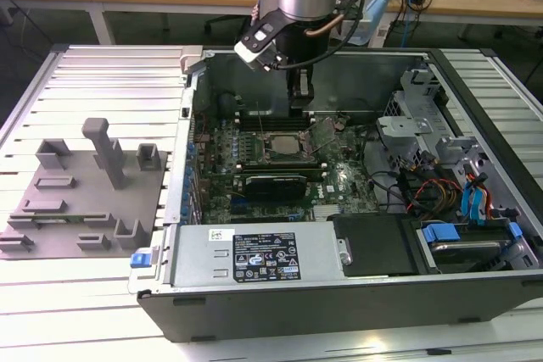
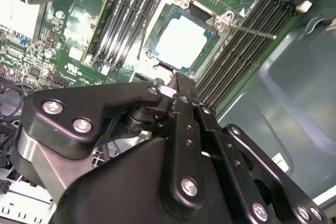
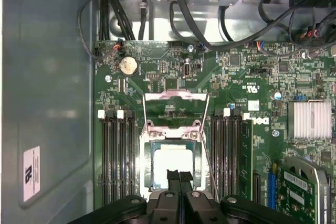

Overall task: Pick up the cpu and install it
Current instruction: 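Close the cpu cover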

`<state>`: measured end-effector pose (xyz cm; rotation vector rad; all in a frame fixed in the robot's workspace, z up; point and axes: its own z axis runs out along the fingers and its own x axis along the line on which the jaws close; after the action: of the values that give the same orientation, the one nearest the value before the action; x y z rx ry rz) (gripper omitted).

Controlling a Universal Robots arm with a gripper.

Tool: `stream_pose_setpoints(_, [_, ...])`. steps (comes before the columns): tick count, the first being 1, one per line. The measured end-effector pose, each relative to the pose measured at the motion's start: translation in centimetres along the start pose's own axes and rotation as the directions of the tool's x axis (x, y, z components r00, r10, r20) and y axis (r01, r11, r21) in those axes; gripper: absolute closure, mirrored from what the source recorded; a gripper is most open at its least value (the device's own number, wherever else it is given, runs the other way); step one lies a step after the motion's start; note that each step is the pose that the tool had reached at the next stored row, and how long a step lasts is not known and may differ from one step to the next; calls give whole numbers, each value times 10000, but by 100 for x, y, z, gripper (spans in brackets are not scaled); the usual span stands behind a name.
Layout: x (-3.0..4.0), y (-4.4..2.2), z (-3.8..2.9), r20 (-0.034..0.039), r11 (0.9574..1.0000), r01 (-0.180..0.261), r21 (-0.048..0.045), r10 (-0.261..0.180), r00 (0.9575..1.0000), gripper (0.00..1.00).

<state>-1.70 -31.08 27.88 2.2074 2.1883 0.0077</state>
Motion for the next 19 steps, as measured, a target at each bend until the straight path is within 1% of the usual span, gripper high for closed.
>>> stream_pose_setpoints(2, [1,59,2,0,10000,1,0,-1,10000,89])
stream_pose_setpoints(7, [1,136,4,0,10000,-1,1,1,10000,89])
stream_pose_setpoints(9, [2,181,5,0,10000,1,1,-1,10000,89])
stream_pose_setpoints(10, [2,220,6,1,10000,0,1,0,10000,89])
stream_pose_setpoints(15, [4,341,12,-1,10000,0,1,0,10000,89])
stream_pose_setpoints(19, [4,411,14,0,10000,-1,1,1,10000,89])
